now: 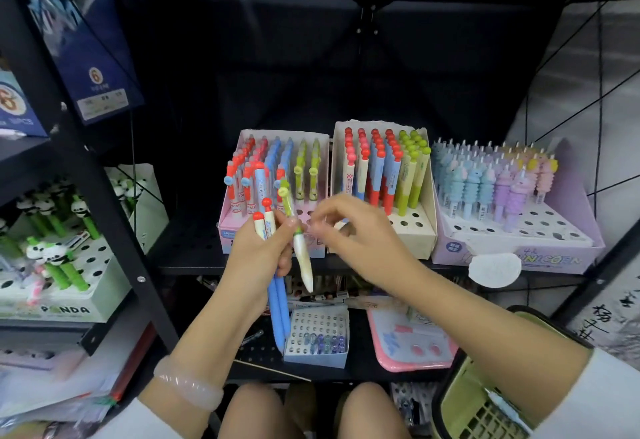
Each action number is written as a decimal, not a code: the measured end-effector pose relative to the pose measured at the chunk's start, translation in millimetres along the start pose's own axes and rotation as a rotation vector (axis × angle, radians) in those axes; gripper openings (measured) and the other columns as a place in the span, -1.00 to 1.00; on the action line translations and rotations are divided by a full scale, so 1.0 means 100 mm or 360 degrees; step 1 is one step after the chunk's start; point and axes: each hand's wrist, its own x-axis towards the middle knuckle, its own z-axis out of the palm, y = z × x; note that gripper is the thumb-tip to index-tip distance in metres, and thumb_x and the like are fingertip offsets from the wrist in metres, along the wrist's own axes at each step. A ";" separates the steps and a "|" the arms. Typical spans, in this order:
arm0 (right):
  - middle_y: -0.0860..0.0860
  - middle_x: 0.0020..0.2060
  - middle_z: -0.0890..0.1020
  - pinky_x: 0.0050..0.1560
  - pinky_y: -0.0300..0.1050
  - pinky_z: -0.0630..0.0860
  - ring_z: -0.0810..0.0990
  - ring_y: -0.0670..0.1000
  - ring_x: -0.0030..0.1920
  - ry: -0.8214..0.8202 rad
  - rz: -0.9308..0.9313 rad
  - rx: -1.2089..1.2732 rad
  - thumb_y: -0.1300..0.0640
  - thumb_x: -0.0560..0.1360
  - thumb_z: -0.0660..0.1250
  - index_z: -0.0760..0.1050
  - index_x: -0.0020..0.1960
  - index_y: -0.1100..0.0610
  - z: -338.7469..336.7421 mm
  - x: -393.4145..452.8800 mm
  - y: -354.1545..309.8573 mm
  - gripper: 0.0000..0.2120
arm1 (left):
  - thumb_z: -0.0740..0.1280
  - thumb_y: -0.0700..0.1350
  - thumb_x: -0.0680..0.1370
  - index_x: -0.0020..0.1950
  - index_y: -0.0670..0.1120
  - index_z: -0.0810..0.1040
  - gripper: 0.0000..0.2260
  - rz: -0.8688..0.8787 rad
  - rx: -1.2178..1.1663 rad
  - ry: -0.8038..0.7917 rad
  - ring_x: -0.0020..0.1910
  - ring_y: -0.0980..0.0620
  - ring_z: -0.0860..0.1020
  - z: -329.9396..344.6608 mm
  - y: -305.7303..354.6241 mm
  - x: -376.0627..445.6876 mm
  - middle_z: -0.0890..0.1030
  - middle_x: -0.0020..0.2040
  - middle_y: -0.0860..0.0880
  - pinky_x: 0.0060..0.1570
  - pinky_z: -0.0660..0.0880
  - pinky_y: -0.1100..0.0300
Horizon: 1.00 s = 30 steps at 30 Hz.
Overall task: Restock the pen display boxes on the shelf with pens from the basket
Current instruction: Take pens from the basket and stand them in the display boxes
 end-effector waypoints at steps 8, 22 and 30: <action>-0.08 -0.17 0.61 -0.11 -0.36 0.52 0.57 -0.18 -0.18 -0.0083 0.0358 0.0093 0.08 0.54 0.29 0.52 0.12 0.13 -0.14 0.48 -0.10 -0.80 | 0.30 -0.12 0.55 -0.24 -0.04 0.46 -0.84 0.0062 0.0252 -0.0113 -0.58 0.11 0.30 -0.03 -0.02 -0.02 0.46 -0.41 -0.15 -0.58 0.29 0.28; 0.14 -0.15 0.64 -0.11 -0.01 0.56 0.61 0.07 -0.16 0.0542 0.0084 -0.0525 0.14 0.57 0.25 0.45 0.09 0.22 0.02 0.79 -0.07 -0.83 | 0.17 -0.12 0.62 -0.11 -0.16 0.45 -0.83 -0.0169 0.0011 0.0038 -0.52 0.18 0.36 -0.27 -0.02 -0.01 0.54 -0.40 0.10 -0.54 0.33 0.35; 0.17 -0.12 0.62 -0.06 0.04 0.54 0.59 0.10 -0.12 0.0502 0.0106 -0.0670 0.16 0.58 0.22 0.44 0.12 0.28 0.07 0.86 -0.08 -0.79 | 0.19 -0.11 0.61 -0.12 -0.17 0.52 -0.80 -0.0130 -0.0081 0.0083 -0.50 0.13 0.44 -0.30 0.00 -0.03 0.58 -0.35 -0.01 -0.49 0.44 0.30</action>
